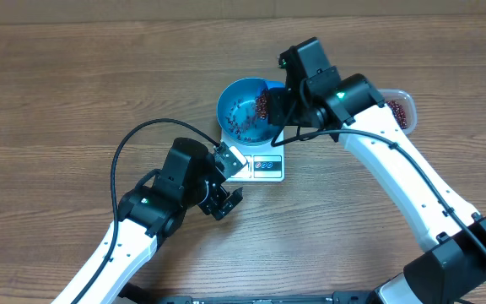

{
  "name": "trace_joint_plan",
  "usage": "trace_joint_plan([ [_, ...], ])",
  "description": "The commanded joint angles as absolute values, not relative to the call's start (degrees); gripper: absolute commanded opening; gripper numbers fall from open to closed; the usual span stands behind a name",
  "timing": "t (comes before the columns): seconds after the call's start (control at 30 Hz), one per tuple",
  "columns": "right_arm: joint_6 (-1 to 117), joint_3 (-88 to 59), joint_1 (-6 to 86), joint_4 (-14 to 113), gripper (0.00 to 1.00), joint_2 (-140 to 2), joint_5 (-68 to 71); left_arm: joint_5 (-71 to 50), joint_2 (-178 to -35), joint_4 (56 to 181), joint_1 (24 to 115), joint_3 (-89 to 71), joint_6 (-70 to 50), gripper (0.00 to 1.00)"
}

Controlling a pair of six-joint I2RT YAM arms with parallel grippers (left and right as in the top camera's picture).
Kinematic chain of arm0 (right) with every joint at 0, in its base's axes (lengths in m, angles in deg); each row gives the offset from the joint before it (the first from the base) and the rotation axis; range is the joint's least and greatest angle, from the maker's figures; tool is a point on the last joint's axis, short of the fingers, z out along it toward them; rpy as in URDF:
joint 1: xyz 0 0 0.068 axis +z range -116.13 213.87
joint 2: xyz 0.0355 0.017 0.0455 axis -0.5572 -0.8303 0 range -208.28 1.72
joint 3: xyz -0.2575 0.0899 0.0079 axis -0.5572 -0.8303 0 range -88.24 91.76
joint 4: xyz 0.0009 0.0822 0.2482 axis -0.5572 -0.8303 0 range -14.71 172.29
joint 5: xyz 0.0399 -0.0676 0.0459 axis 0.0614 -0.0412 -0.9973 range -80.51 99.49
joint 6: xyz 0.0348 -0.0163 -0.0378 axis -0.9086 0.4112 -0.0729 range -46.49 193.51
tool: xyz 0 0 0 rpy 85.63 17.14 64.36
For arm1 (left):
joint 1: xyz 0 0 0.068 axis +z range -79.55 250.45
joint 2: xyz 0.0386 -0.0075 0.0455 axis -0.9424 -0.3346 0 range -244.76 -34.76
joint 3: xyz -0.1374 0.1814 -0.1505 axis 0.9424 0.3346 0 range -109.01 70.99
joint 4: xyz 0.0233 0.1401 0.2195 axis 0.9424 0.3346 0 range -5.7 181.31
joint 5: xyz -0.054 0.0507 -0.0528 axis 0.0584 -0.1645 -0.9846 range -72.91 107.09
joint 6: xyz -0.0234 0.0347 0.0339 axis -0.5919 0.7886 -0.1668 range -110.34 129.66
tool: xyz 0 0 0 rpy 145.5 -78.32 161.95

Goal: Scoop item into bowl and weigh 150g on scale
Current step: 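Tilt the blue scoop to pour beans into the teal bowl, right gripper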

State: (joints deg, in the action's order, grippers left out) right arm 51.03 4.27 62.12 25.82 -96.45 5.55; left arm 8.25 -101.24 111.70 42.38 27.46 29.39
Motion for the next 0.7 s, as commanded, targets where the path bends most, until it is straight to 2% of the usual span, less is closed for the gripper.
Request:
trace_joint_plan([
  [0.0, 51.0, 6.4, 64.7, 26.5, 0.04, -96.5, 11.5, 7.4, -100.6, 111.5, 42.7, 27.8, 30.2, 1.00],
  [0.67, 51.0, 6.3, 65.7, 26.5, 0.04, -96.5, 14.0, 7.4, -100.6, 111.5, 42.7, 27.8, 30.2, 0.99],
])
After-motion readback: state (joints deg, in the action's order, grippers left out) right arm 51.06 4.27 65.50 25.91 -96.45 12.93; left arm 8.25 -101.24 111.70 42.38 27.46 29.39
